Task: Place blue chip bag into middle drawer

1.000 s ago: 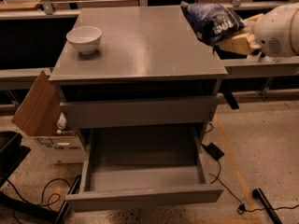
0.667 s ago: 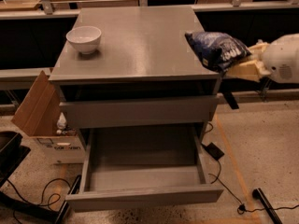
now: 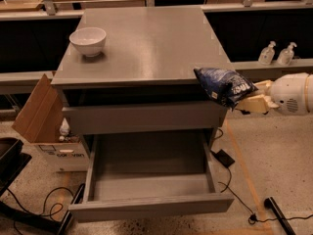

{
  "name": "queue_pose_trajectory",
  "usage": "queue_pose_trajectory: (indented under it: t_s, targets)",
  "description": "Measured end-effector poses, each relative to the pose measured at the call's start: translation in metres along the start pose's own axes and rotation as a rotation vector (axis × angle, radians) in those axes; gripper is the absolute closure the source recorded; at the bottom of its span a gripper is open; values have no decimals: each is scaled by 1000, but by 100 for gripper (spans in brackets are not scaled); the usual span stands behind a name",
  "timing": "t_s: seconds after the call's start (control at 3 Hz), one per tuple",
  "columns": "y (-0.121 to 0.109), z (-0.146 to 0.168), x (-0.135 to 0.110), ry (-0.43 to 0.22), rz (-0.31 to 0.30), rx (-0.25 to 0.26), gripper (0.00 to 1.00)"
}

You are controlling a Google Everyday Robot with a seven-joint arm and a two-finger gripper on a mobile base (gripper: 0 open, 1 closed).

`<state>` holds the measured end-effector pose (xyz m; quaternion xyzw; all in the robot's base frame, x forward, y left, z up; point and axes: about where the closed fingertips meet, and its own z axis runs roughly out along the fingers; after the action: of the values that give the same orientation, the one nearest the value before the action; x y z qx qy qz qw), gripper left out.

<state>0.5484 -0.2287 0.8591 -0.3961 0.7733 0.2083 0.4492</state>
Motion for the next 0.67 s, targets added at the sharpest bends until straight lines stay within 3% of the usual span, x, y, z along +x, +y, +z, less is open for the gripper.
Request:
queue_pose_trajectory:
  t_s: [0.33,0.67]
  targets:
    - [0,0,0,0,0,0,100]
    - [32,28,31,-10,4,-113,100]
